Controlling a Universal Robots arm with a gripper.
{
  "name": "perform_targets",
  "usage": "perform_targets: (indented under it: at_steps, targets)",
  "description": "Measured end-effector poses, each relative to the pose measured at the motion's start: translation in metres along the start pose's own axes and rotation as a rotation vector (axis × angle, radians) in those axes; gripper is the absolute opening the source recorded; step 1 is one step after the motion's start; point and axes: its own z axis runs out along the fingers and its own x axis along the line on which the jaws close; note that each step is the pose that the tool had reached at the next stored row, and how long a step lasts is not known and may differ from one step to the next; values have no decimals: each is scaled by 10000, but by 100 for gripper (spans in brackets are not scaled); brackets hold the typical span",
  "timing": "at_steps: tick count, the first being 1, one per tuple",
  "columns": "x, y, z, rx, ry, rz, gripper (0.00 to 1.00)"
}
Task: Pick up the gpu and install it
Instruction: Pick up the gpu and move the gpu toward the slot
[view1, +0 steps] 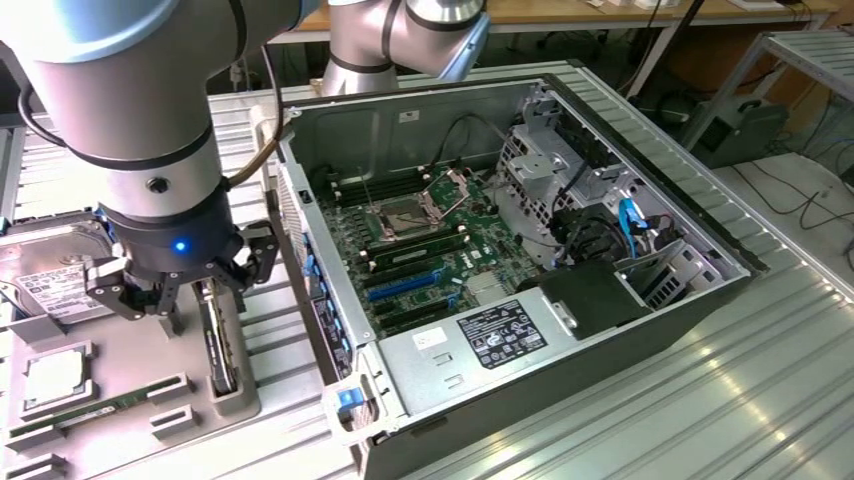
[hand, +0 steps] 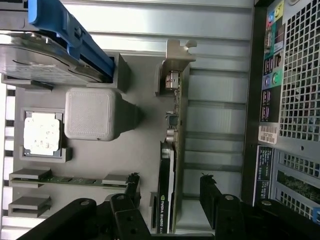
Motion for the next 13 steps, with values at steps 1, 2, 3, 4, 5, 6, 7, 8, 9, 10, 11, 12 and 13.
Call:
perform_targets:
  at_steps: [1,2,3,4,5,6,7,8,9,10,11,12,13]
  targets:
    - [0,-1,6,1,0,1,60]
    - [0,-1,12,1,1,1,60]
    - [0,-2,16,2,2,0,60]
    - [-1,-2,21,2,2,0,60]
    - [-1,-2,25,1,1,0,60]
    - [-1,-2,27,1,1,0,60]
    - [-1,-2,29,2,2,0,60]
    - [-1,-2,32,1,1,0,60]
    - [-1,-2,36,0,0,0,60]
    - [-1,-3,40,0,0,0,60]
    - [-1,-3,44,0,0,-1,60]
    - [-2,-3,49,0,0,0,60]
    - [-2,-3,54,0,0,0,60]
